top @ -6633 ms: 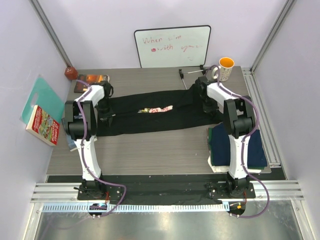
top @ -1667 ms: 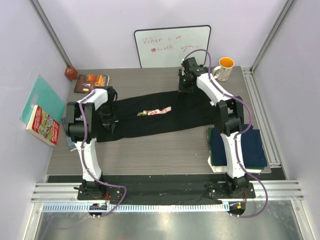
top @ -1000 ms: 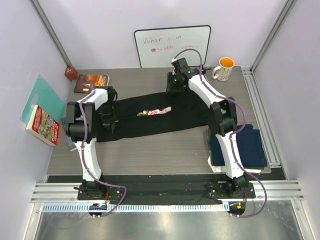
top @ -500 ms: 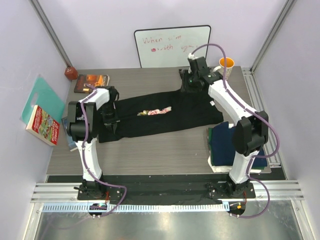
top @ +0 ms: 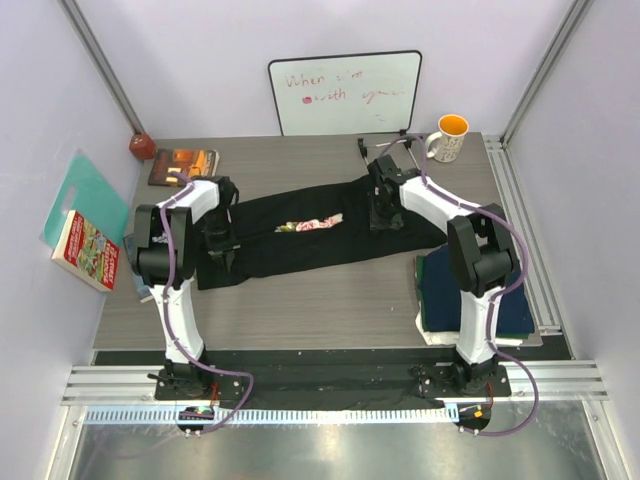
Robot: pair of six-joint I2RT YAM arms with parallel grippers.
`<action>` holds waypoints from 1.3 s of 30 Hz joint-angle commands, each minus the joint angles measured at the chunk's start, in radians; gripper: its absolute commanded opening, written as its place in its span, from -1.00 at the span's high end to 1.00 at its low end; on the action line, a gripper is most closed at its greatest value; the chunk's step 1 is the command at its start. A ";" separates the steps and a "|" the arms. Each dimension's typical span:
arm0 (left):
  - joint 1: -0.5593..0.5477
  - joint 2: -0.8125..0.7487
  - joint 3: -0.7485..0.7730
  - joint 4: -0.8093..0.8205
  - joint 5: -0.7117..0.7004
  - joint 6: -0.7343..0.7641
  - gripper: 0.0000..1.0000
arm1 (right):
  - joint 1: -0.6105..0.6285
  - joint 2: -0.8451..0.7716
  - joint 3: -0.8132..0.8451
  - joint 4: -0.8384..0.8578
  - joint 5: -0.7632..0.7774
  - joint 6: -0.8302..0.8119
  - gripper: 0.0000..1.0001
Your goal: Fold and stack the t-shirts
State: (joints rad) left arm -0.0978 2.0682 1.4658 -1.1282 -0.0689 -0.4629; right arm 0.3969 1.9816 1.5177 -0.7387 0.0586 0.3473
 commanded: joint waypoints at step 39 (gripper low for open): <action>-0.209 -0.249 -0.132 -0.113 -0.018 -0.066 0.78 | 0.188 0.416 0.451 -0.113 -0.158 -0.076 0.98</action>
State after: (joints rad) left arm -0.3065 1.8805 1.1889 -1.2144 -0.0666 -0.5190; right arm 0.5697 2.3989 2.0590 -0.8448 -0.0845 0.2718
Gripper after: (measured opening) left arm 0.104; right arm 0.029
